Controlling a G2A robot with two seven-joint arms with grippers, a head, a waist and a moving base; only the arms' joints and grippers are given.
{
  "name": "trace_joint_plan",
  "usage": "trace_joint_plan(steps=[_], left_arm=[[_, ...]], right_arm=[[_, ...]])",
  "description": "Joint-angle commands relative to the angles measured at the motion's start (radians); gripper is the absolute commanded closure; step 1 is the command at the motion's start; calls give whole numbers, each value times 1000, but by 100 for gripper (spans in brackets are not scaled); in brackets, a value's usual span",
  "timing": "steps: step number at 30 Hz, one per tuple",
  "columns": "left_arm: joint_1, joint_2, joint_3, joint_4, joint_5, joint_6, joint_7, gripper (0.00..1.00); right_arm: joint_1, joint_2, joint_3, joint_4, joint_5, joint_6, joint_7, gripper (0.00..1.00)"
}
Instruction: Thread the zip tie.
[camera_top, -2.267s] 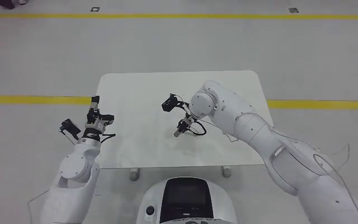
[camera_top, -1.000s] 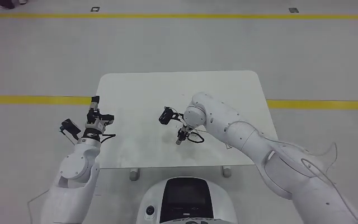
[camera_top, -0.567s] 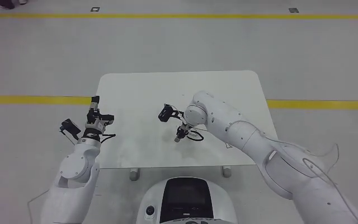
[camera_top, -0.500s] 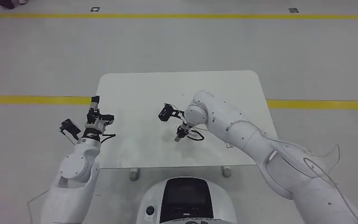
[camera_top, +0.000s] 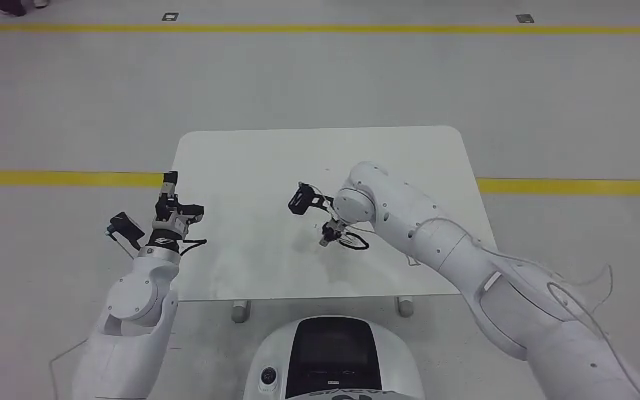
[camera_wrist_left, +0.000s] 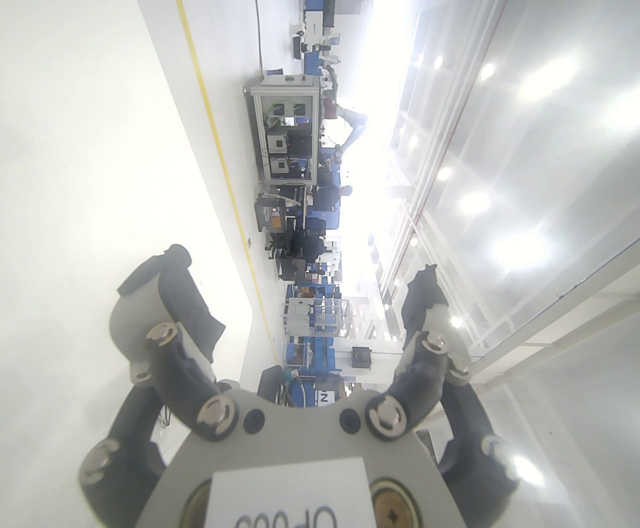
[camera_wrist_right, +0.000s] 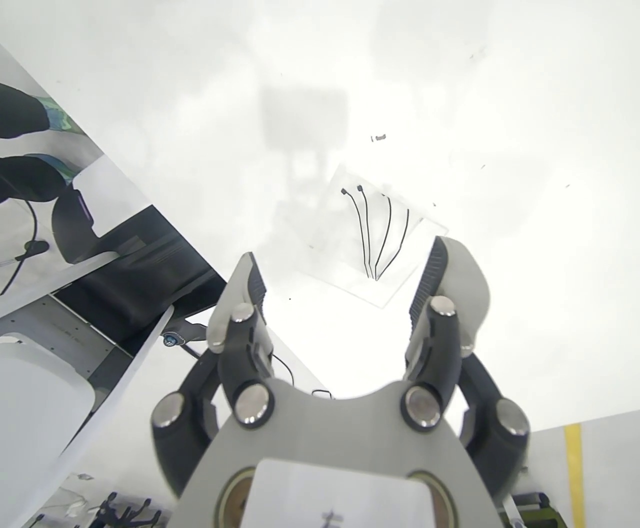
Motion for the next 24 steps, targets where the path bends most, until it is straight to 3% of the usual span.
trace_joint_plan(steps=[1, 11, 19, 24], left_arm=[[0, 0, 0, 0, 0, 0, 0, 0], [0, 0, 0, 0, 0, 0, 0, 0], [0, 0, 0, 0, 0, 0, 0, 0], [0, 0, 0, 0, 0, 0, 0, 0]], right_arm=[[-5, -1, 0, 0, -6, 2, 2, 64], [-31, -18, -9, 37, -43, 14, -30, 80], [-38, -41, -27, 89, -88, 27, -56, 80], [-40, -62, -37, 130, -104, 32, -71, 88]])
